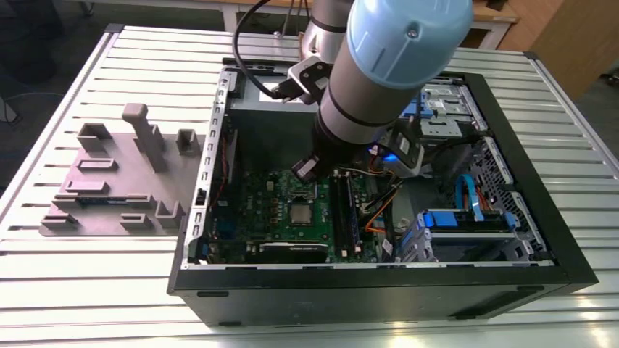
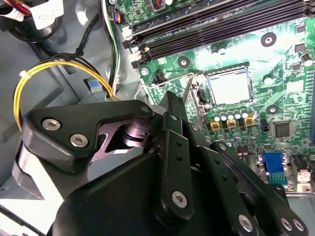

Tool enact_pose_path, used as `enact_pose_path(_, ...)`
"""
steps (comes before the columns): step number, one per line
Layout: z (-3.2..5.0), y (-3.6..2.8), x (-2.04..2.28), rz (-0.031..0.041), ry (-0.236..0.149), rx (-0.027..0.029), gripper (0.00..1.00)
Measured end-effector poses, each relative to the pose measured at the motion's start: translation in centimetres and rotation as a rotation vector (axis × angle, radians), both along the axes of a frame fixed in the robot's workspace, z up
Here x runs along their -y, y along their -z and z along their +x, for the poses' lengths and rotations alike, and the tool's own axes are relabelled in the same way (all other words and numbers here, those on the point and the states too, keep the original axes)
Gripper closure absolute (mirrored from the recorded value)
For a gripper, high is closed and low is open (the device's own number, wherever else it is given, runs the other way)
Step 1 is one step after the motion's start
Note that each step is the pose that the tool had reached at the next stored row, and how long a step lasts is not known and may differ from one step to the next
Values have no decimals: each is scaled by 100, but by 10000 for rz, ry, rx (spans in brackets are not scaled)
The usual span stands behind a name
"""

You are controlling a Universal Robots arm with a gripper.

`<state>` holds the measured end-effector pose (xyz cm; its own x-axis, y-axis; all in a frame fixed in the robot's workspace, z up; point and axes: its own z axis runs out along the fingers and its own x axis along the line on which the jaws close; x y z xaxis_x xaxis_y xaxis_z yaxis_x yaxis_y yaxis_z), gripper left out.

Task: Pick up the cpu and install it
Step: 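Close the cpu cover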

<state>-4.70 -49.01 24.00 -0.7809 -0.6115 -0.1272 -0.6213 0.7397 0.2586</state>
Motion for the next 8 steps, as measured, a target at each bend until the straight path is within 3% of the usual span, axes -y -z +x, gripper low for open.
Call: enact_pose_path(8, 0, 0, 38, -1, -8, 0, 89)
